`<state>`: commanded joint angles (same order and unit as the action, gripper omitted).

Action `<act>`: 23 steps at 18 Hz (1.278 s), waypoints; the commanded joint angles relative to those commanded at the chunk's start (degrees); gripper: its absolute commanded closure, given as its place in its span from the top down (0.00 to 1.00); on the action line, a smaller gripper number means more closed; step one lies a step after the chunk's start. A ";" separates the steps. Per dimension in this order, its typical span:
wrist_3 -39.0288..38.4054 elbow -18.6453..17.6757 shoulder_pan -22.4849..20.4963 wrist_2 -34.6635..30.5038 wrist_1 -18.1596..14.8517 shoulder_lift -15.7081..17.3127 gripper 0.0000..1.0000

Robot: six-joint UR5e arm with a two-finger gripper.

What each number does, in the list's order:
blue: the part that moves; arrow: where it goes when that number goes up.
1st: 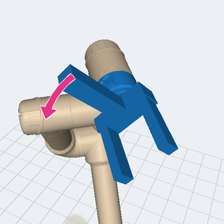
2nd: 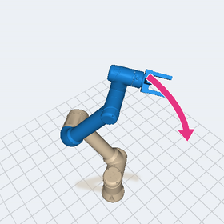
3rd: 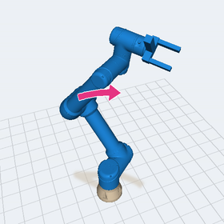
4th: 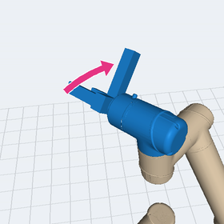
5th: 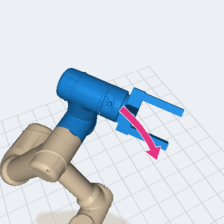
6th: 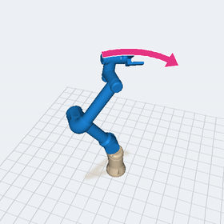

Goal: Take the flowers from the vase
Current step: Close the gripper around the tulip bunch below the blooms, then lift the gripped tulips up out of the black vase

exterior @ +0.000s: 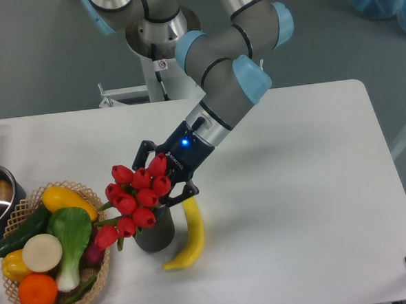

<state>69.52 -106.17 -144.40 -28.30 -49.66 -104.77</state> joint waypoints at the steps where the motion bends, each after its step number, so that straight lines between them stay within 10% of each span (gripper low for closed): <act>1: 0.00 0.00 0.00 0.09 -0.09 0.09 0.49; 23: -7.64 0.00 -5.27 10.80 -0.09 6.59 0.49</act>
<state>61.88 -106.17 -149.68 -17.50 -49.75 -98.18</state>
